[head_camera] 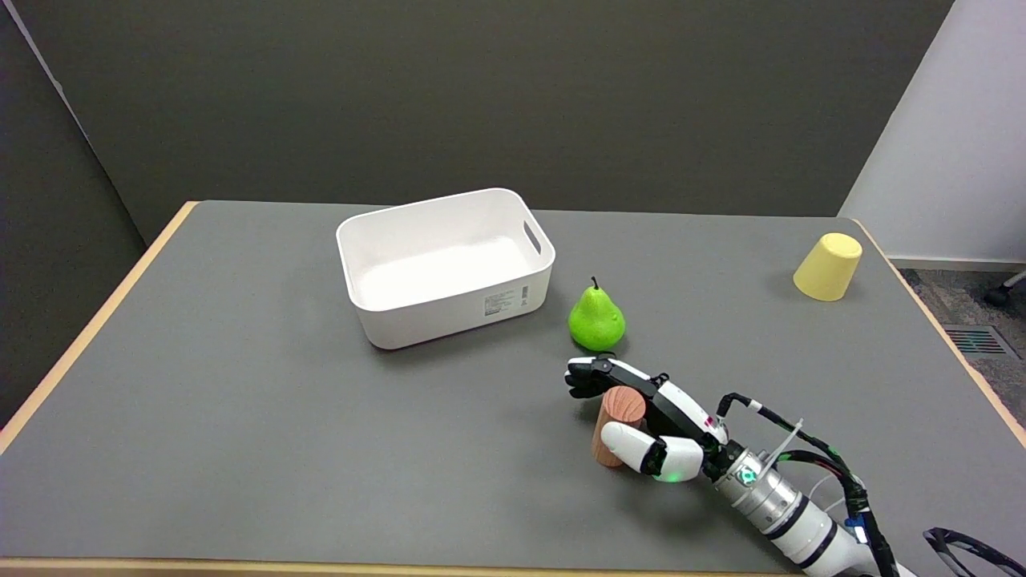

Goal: Pick up the wooden cylinder.

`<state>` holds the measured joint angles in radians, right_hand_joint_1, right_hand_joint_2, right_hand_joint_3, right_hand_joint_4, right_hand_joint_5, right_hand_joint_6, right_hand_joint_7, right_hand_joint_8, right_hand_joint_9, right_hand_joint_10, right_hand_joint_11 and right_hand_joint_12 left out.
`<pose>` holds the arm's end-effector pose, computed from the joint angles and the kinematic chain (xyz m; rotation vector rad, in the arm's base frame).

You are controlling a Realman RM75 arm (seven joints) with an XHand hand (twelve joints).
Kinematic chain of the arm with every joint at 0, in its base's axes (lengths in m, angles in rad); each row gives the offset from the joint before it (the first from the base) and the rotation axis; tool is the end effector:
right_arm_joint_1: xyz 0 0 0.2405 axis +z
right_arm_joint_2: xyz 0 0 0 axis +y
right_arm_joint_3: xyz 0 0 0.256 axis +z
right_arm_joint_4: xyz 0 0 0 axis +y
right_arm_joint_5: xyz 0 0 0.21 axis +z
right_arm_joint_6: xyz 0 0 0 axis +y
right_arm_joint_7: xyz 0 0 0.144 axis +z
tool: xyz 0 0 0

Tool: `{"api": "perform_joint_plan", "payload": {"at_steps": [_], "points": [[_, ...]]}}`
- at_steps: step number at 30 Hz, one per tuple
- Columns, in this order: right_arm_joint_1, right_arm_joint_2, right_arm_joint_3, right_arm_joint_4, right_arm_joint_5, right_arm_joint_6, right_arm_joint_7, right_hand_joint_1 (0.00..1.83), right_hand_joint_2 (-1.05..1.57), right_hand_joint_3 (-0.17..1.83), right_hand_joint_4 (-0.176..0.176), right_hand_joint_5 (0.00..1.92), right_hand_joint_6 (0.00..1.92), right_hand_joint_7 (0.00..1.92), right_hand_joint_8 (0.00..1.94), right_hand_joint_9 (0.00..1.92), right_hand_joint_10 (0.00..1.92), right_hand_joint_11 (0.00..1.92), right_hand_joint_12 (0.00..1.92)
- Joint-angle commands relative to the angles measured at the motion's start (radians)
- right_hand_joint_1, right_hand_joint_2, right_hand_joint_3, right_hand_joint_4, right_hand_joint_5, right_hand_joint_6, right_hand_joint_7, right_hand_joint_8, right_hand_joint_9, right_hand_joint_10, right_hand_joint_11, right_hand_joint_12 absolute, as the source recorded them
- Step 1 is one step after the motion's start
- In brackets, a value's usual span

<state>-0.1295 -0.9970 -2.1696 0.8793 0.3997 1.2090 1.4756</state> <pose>-0.3676 -0.2153 0.3217 1.7457 -1.1526 0.9725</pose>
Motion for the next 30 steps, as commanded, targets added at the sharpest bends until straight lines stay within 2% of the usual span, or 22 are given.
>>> {"api": "perform_joint_plan", "payload": {"at_steps": [1, 20, 28, 30], "points": [[0.006, 0.002, 0.018, 0.0, -0.011, -0.009, -0.001, 0.64, 0.68, 0.97, -0.12, 0.24, 0.52, 0.33, 0.49, 0.29, 0.83, 0.1, 1.16], [0.009, 0.002, 0.019, 0.0, -0.038, -0.021, -0.001, 0.66, 0.69, 0.98, -0.123, 0.25, 0.52, 0.33, 0.49, 0.29, 0.82, 0.09, 1.16], [0.009, 0.002, 0.02, 0.0, -0.038, -0.025, -0.002, 0.79, 0.7, 0.93, -0.128, 0.26, 0.53, 0.35, 0.47, 0.28, 0.85, 0.08, 1.22], [0.011, 0.002, 0.02, 0.0, -0.038, -0.031, -0.002, 0.76, 0.71, 0.97, -0.135, 0.27, 0.58, 0.36, 0.51, 0.3, 0.83, 0.12, 1.2]]}}
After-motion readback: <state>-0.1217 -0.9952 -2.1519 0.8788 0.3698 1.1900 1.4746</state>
